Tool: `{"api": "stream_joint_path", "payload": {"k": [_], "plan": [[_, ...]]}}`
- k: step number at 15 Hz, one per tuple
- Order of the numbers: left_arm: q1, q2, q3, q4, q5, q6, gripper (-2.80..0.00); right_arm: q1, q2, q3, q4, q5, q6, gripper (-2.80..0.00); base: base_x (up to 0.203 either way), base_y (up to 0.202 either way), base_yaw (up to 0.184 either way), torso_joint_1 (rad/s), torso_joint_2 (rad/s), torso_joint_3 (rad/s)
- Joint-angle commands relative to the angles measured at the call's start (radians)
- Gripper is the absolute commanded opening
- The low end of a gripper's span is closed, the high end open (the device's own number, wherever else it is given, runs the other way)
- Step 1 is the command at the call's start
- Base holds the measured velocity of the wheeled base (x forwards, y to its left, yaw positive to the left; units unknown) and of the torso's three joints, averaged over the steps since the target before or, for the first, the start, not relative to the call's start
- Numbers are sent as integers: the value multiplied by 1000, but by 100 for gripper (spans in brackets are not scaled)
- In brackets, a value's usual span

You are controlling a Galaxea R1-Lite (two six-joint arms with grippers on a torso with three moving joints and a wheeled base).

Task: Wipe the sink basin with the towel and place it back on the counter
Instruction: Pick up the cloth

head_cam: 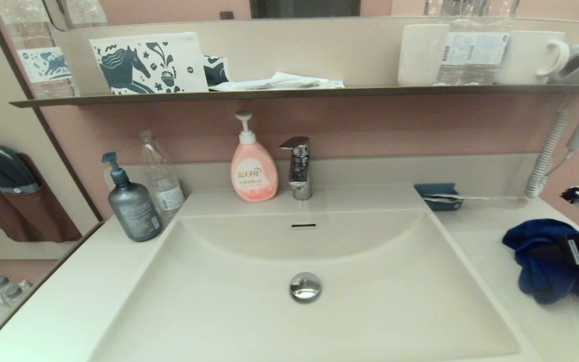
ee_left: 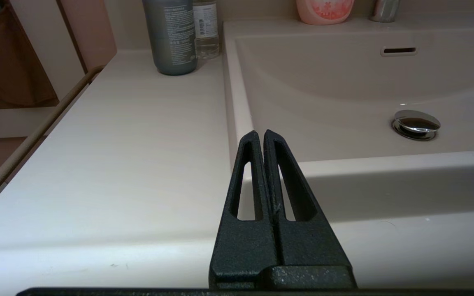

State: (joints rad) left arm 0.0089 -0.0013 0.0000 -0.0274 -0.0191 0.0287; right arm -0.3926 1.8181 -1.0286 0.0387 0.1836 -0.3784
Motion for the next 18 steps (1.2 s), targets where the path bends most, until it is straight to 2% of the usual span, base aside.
{"api": "stream_joint_path", "payload": {"k": [1,2,3,9,14,16,18], "plan": [[0,1,0,0,1,0,-280,23,33,-6,1,1,-2,0,0,0,0,0,0,0],[0,1,0,-2,1,0,-280,31,33,2,1,2,-2,0,0,0,0,0,0,0],[0,1,0,-1,0,0,-280,37,33,7,3,2,0,-280,0,0,0,0,0,0],[0,1,0,0,1,0,-280,31,-60,8,29,3,3,-280,0,0,0,0,0,0],[0,1,0,-2,1,0,-280,29,-232,-56,260,33,8,-280,0,0,0,0,0,0],[0,1,0,0,0,0,-280,57,-308,-127,354,59,62,-280,0,0,0,0,0,0],[0,1,0,0,0,0,-280,130,-367,-228,472,64,160,-280,0,0,0,0,0,0]]}}
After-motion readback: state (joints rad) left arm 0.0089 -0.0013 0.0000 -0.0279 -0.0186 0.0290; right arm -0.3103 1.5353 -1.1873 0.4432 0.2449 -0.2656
